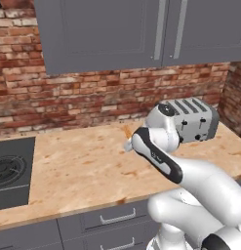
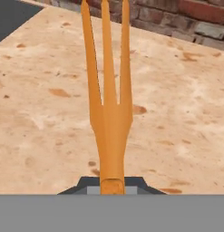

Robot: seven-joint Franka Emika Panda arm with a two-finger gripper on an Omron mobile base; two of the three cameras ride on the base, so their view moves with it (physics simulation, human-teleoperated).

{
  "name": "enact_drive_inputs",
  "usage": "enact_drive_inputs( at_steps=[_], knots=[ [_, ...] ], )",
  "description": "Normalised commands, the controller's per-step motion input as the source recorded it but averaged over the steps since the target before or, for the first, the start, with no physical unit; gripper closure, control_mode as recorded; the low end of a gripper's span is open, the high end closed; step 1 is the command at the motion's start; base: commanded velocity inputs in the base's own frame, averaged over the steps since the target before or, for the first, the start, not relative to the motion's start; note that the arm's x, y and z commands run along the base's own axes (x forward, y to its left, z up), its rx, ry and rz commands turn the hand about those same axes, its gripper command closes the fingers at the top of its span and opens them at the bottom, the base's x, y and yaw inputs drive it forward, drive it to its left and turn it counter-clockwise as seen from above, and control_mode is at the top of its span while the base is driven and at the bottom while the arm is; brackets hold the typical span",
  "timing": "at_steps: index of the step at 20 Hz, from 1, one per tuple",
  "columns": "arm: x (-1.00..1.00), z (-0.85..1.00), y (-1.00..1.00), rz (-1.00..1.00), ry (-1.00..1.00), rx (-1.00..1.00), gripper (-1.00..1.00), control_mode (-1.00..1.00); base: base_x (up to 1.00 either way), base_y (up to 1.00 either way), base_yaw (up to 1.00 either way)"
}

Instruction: Take the fork and place it on the left side of the plate. Then take the spoon and place it on the right side of the plate. Make sure they're directly next to the plate.

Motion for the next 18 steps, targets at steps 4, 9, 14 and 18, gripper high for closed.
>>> enact_drive_inputs(
  at_steps=[4,9,14,18],
  knots=[
    [-0.38,0.42,0.04,0.08,-0.06,0.0,1.0,-1.0,0.0,0.0,0.0],
    [-0.1,0.08,0.0,0.0,-0.02,0.0,1.0,1.0,-0.51,-0.05,-0.06],
    [0.0,0.0,0.0,0.0,0.0,0.0,1.0,1.0,-0.44,-0.08,-0.41],
    [0.0,0.0,0.0,0.0,0.0,0.0,1.0,1.0,-0.22,-0.03,-0.63]
  ],
)
